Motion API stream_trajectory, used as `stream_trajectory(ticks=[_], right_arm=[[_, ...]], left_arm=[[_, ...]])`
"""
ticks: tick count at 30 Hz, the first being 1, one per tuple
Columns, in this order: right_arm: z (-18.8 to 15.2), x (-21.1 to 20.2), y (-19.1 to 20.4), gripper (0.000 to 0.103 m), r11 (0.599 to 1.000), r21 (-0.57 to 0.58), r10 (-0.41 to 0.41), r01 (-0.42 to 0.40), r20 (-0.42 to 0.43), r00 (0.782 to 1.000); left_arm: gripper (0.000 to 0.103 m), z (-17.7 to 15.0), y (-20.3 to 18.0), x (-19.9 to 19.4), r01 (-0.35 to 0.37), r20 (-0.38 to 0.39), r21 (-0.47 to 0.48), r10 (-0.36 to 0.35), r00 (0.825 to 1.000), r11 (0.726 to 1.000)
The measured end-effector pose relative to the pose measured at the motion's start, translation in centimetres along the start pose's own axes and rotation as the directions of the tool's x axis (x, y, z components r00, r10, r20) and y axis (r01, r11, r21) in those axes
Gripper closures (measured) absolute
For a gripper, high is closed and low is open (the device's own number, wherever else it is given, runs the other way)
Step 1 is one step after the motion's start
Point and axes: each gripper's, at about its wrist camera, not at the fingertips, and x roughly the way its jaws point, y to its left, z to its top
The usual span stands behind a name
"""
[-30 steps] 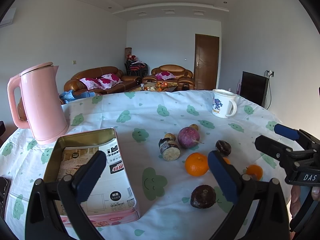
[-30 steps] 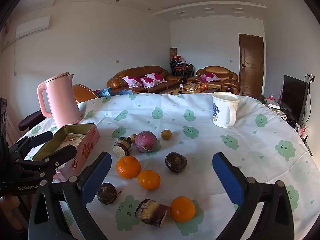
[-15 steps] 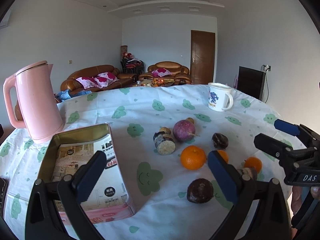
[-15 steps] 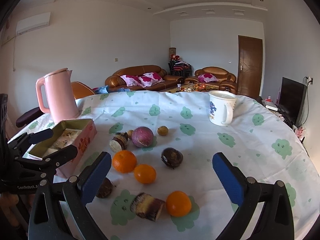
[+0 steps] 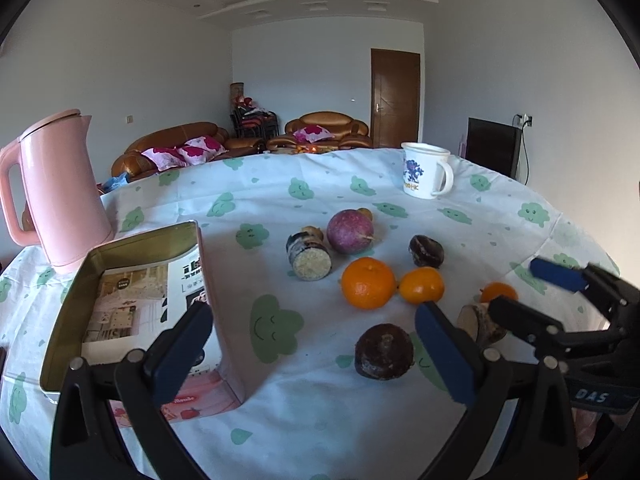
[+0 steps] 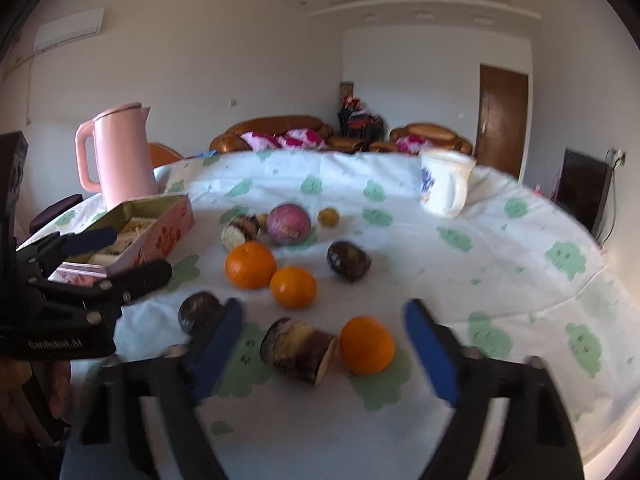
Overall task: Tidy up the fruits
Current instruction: 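Grasp the dark cake slice with the right tool while the left tool grasps a dark passion fruit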
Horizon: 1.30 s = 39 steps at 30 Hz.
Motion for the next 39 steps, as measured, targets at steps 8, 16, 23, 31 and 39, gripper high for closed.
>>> stream_trajectory(ticks=[8,16,23,31,39], right_arm=[[-0.9,1.0,1.2,0.033,0.999,-0.037,0.004,-0.006,-0.038,0.999],[-1.1,1.2,1.7,0.054,0.998,-0.059,0.024,-0.027,-0.046,0.999],[-1.2,1.3,2.0,0.054,0.997,-0.075,-0.007,0.004,-0.042,0.999],[-1.2,2.0,2.6,0.061,0.993,-0.118,-0.003,0.000,-0.028,1.000],[-0.9,2.2,1.8,0.062,0.997,-0.055,0.048,-0.049,-0.011,0.999]], left_arm=[[0.008,-0.3,-0.7,0.3,0.014,-0.017,0.030,-0.013,1.000,0.999],[0.008,-0.4,-0.8,0.4,0.017,-0.020,0.027,-0.017,1.000,0.999],[0.012,-0.4,-1.2,0.4,0.029,-0.027,0.040,-0.028,0.999,0.999],[0.026,-0.4,-1.6,0.7,0.068,-0.055,0.036,-0.066,0.996,0.997],[0.029,-0.3,-2.4,2.0,0.132,-0.130,0.037,-0.126,0.983,0.991]])
